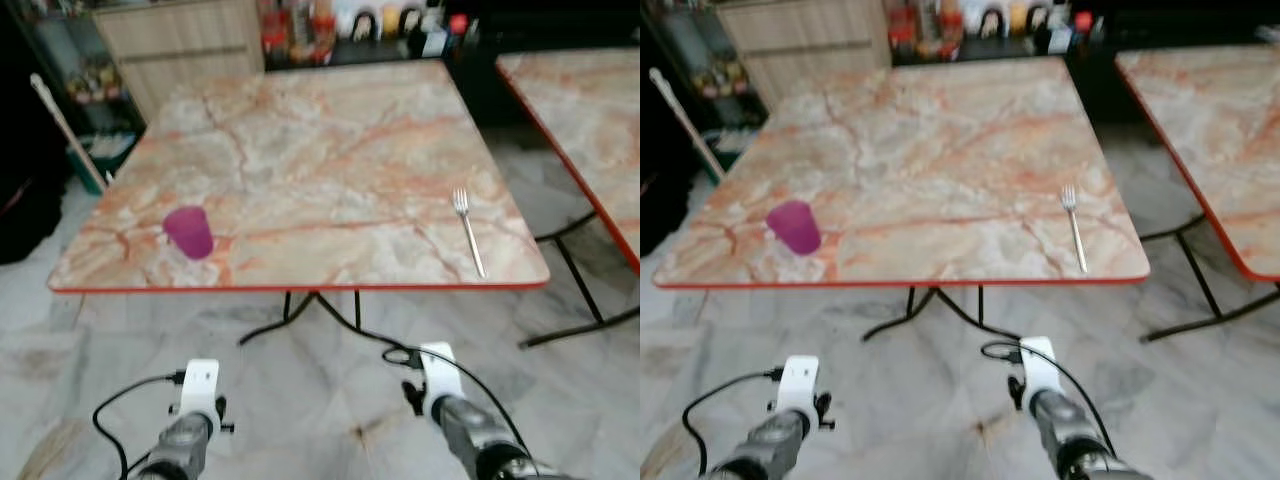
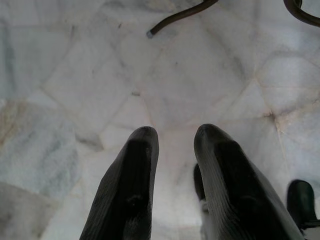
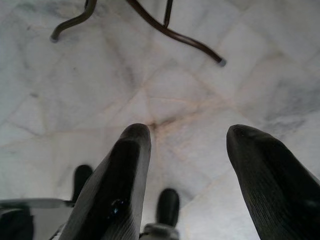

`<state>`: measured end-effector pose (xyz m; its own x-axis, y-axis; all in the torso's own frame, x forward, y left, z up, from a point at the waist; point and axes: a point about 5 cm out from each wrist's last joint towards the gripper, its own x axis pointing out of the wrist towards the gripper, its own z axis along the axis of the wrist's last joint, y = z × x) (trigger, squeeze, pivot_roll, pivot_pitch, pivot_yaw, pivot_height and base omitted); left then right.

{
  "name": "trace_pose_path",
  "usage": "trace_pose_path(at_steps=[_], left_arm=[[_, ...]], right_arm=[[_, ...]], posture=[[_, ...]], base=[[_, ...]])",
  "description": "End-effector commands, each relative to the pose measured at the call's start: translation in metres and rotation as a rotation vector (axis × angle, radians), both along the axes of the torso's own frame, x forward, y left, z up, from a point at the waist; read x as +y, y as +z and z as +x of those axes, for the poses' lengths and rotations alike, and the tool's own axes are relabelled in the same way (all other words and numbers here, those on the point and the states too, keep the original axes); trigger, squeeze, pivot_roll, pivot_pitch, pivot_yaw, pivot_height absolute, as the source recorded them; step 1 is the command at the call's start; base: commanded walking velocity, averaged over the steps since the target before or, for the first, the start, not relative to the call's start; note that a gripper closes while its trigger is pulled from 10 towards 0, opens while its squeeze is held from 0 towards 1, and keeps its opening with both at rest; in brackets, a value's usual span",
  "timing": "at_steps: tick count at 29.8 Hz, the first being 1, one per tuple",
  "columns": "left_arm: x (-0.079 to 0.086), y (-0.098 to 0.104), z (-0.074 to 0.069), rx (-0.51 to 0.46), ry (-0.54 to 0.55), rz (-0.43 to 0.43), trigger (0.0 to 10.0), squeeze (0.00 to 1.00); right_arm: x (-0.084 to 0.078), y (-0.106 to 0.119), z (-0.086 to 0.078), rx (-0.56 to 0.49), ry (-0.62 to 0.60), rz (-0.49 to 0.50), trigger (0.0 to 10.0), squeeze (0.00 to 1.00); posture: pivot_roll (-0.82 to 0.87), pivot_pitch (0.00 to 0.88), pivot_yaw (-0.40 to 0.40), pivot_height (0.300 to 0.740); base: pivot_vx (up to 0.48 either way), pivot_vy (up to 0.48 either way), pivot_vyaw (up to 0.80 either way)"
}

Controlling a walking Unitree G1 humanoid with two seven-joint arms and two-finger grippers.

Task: Setting the table

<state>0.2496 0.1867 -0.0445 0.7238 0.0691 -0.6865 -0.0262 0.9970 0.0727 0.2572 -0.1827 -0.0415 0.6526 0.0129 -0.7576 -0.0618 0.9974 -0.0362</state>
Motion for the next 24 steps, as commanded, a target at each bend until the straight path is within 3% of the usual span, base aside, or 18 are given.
trace_pose_path(at_steps=[1,6,13,21,22,24], left_arm=[[0.005,-0.003,-0.005,0.016,0.011,0.008,10.0,0.00],[0.004,-0.003,-0.004,0.011,0.014,0.006,10.0,0.00],[0.004,-0.002,-0.004,0.011,0.007,0.009,10.0,0.00],[0.004,-0.002,-0.004,0.012,0.001,0.010,10.0,0.00],[0.004,-0.002,-0.003,0.012,-0.001,0.010,10.0,0.00],[0.004,-0.002,-0.003,0.012,-0.001,0.010,10.0,0.00]], right_arm=[[0.005,0.001,0.002,-0.045,-0.008,0.025,10.0,0.00],[0.005,0.008,0.008,-0.130,0.044,-0.025,10.0,0.00],[0.002,0.013,0.011,-0.224,-0.027,-0.042,10.0,0.00],[0.002,0.017,0.014,-0.285,-0.016,-0.069,10.0,0.00],[-0.026,0.055,0.030,-0.523,0.003,-0.077,10.0,0.00],[-0.036,0.080,0.032,-0.647,0.032,-0.090,10.0,0.00]], posture=[[-0.05,0.075,0.068,0.740],[-0.05,0.079,0.068,0.740],[-0.06,0.082,0.074,0.740],[-0.07,0.086,0.078,0.740],[-0.07,0.086,0.078,0.740],[-0.07,0.086,0.078,0.740]], base=[[0.000,0.000,0.00],[0.000,0.000,0.00],[0.000,0.000,0.00],[0.000,0.000,0.00],[0.000,0.000,0.00],[0.000,0.000,0.00]])
